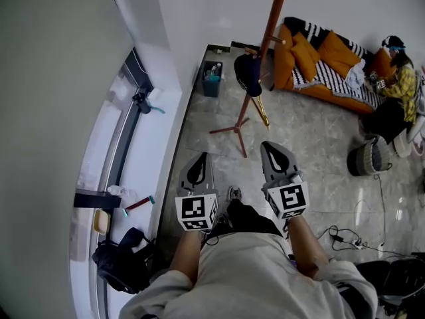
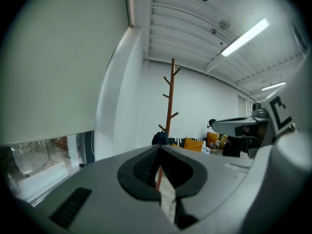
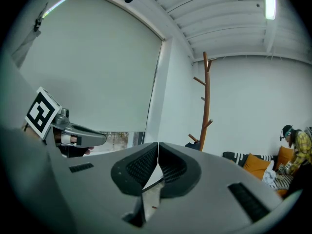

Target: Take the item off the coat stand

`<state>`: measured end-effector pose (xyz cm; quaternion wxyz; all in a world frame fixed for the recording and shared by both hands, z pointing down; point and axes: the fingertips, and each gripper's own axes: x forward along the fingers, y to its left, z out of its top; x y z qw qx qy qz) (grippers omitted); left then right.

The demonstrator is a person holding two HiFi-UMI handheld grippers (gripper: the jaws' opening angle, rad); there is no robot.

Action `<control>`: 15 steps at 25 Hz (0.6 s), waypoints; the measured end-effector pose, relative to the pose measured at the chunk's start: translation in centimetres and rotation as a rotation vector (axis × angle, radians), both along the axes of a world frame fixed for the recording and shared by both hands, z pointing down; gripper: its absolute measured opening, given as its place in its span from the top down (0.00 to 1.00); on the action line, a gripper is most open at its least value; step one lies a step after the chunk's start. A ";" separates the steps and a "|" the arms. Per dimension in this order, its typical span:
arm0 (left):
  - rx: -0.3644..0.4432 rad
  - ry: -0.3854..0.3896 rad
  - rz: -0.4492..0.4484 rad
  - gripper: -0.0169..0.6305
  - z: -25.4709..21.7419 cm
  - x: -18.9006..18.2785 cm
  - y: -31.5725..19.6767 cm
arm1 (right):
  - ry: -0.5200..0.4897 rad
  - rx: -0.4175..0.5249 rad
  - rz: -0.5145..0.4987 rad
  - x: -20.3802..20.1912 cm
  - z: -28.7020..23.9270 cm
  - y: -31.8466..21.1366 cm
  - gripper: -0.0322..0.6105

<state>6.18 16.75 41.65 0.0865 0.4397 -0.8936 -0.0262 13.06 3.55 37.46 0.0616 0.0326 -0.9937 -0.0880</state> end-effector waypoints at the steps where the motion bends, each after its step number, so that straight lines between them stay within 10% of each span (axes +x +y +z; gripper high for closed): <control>1: -0.005 0.007 0.001 0.96 0.4 -0.6 -0.3 | 0.002 -0.005 -0.002 -0.8 0.3 -0.3 0.94; 15: -0.083 0.035 0.066 0.96 1.9 -13.4 -11.5 | 0.013 -0.047 -0.007 -13.4 2.1 -10.3 0.94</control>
